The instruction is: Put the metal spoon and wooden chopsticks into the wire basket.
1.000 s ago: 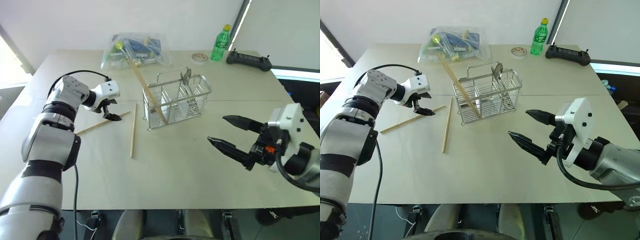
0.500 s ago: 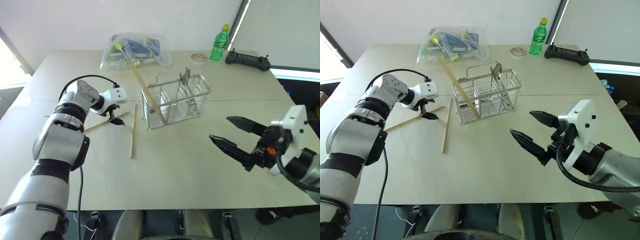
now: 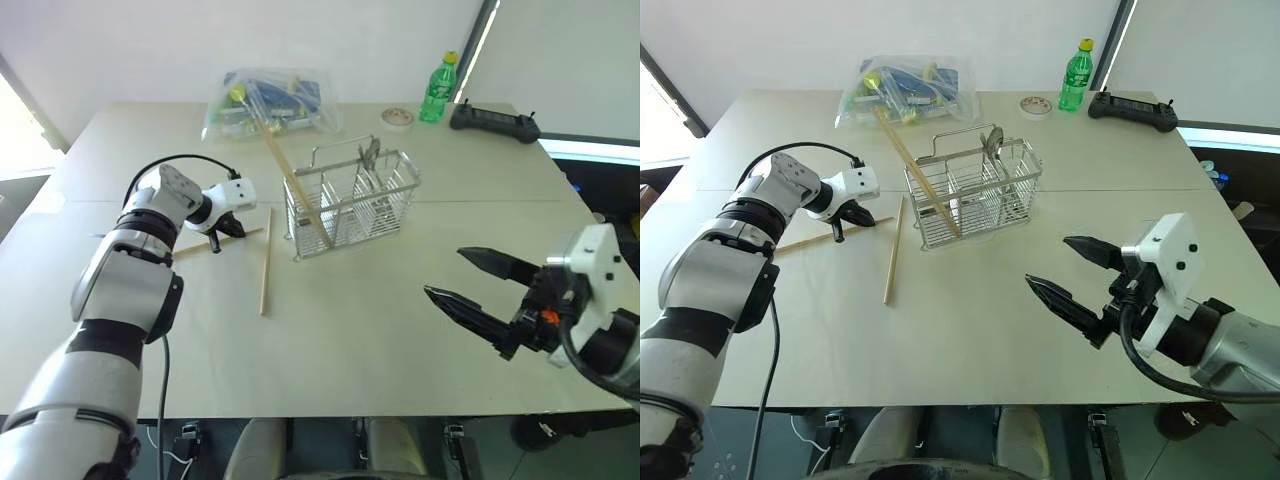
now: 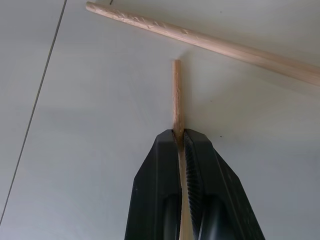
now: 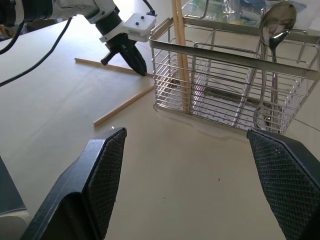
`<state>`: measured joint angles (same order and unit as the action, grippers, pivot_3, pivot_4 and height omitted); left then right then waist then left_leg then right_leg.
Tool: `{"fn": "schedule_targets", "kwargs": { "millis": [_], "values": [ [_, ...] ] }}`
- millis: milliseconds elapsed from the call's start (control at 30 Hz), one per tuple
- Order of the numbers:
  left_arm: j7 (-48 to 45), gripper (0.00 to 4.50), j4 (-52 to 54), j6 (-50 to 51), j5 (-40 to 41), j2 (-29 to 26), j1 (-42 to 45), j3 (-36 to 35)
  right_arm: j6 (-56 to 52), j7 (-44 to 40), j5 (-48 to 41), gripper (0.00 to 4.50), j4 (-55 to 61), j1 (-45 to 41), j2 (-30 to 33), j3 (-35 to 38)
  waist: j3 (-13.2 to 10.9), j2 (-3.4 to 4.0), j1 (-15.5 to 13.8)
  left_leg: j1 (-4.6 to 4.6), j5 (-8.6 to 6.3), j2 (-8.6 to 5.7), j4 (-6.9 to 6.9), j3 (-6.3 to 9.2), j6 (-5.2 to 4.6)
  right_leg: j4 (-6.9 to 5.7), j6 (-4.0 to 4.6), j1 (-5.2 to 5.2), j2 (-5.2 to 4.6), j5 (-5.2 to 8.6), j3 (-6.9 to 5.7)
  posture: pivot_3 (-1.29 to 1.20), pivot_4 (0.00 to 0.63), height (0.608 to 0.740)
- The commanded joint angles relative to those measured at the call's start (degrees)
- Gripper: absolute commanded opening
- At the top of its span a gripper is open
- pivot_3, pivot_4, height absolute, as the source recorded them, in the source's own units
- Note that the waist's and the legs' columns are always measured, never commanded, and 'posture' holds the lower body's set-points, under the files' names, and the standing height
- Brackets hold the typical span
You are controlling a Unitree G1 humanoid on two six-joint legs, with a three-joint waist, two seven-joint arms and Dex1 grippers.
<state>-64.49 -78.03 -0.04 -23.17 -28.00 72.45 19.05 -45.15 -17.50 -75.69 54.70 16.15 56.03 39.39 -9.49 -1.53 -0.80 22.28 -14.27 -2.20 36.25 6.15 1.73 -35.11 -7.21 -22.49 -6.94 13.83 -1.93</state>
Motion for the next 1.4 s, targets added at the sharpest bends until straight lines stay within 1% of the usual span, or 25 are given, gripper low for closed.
{"fn": "schedule_targets", "kwargs": {
  "millis": [33, 167, 300, 400, 600, 667, 733, 833, 933, 1000, 1233, 1400],
  "values": [
    [1.73, 0.02, -0.53, 1.22, -0.34, -0.24, -0.43, -0.86, 1.77, -0.6, -0.33, 3.97, 1.08, -0.1, 0.87, 1.67, 0.0, 0.0, 0.0, 0.0, 0.0, 0.0, 0.0, 0.0, 0.0, 0.0, -0.01, 0.0, 0.0, 0.01, 0.0, 0.0, 0.15, 0.69],
    [4.34, 0.02, -0.39, 2.55, 1.56, -0.9, 0.08, -3.46, 2.11, -0.82, 0.41, 3.97, 0.64, -0.73, 0.95, 0.32, -0.01, -0.01, 0.03, 0.01, 0.0, 0.0, 0.0, 0.0, 0.0, 0.0, -0.04, -0.03, 0.0, 0.03, 0.0, 0.0, 0.15, 0.69],
    [9.02, 0.02, -0.1, 4.6, 5.8, -2.77, 1.62, -9.37, 2.33, -1.77, 1.4, 3.97, -0.2, -1.76, 1.27, -1.07, -0.04, -0.06, 0.05, 0.11, 0.0, 0.0, -0.01, 0.01, 0.0, 0.01, -0.04, -0.12, 0.0, 0.02, 0.0, 0.0, 0.15, 0.69],
    [14.45, 0.02, 0.55, 6.56, 12.17, -4.56, 4.03, -17.43, 2.36, -2.87, 2.49, 3.97, -0.5, -1.81, 1.38, -1.71, -0.07, -0.12, 0.07, 0.14, 0.0, -0.01, -0.02, 0.0, 0.0, 0.01, 0.09, -0.16, 0.0, -0.06, 0.0, 0.0, 0.15, 0.69],
    [20.99, 0.02, 3.7, 6.22, 25.72, -6.46, 10.3, -32.81, 2.11, -6.59, 3.55, 3.97, -0.73, 0.15, 1.25, -1.01, -0.17, -0.3, -0.22, 0.17, 0.0, -0.04, -0.03, 0.03, 0.01, 0.03, 0.07, -0.13, -0.02, -0.06, -0.08, 0.0, 0.15, 0.69],
    [21.84, 0.02, 5.65, 6.39, 29.29, -6.54, 12.34, -36.2, 2.08, -7.47, 4.19, 3.97, -1.14, 0.49, 1.25, -0.82, -0.17, -0.31, -0.12, 0.17, 0.0, -0.04, -0.02, 0.03, 0.01, 0.05, 0.06, -0.1, -0.03, -0.06, -0.08, 0.0, 0.15, 0.69],
    [21.58, 0.02, 7.86, 6.16, 31.81, -6.29, 13.59, -38.06, 2.13, -8.2, 4.8, 3.97, -1.57, 0.61, 1.21, -0.77, -0.17, -0.31, 0.02, 0.14, 0.0, -0.05, -0.02, 0.0, 0.02, 0.06, 0.06, -0.09, -0.04, -0.06, -0.07, 0.0, 0.15, 0.69],
    [21.01, 0.02, 13.3, 8.55, 36.46, -5.88, 16.46, -40.73, 2.13, -8.92, 5.52, 3.97, -2.32, 0.3, 1.16, -1.03, -0.17, -0.3, 0.12, 0.09, 0.0, -0.04, -0.03, 0.0, 0.02, 0.03, 0.07, -0.08, -0.03, -0.06, -0.07, 0.0, 0.15, 0.69],
    [21.62, 0.02, 21.23, 13.32, 41.26, -3.78, 18.71, -42.04, 2.21, -9.21, 6.09, 3.97, -2.74, -0.13, 0.99, -1.81, -0.17, -0.31, 0.08, 0.09, 0.0, -0.04, -0.02, 0.01, 0.03, 0.01, 0.07, -0.09, -0.01, -0.06, -0.07, 0.0, 0.15, 0.69],
    [21.56, 0.02, 27.24, 16.34, 43.47, -1.61, 18.05, -41.55, 2.31, -9.26, 6.29, 3.97, -2.89, -0.47, 0.87, -2.25, -0.16, -0.28, 0.0, 0.09, 0.01, -0.04, -0.01, 0.01, 0.04, 0.02, 0.07, -0.06, -0.01, -0.07, -0.07, 0.0, 0.15, 0.69],
    [24.75, 0.02, 46.38, 23.78, 49.01, 8.51, 12.34, -37.81, 2.31, -8.47, 6.57, 3.97, -2.86, -1.19, 0.01, -2.94, -0.15, -0.28, -0.04, 0.05, 0.02, -0.06, 0.03, 0.01, 0.07, 0.08, 0.07, 0.06, -0.03, -0.07, -0.05, 0.0, 0.15, 0.69],
    [24.79, 0.02, 56.38, 28.67, 50.87, 13.12, 4.37, -33.12, 2.31, -7.22, 6.62, 3.97, -2.1, -0.36, -1.05, -2.24, -0.1, -0.15, 0.2, 0.0, 0.02, -0.1, 0.0, -0.04, 0.07, 0.05, 0.09, 0.03, 0.04, -0.07, 0.01, 0.0, 0.15, 0.69]
  ]
}}
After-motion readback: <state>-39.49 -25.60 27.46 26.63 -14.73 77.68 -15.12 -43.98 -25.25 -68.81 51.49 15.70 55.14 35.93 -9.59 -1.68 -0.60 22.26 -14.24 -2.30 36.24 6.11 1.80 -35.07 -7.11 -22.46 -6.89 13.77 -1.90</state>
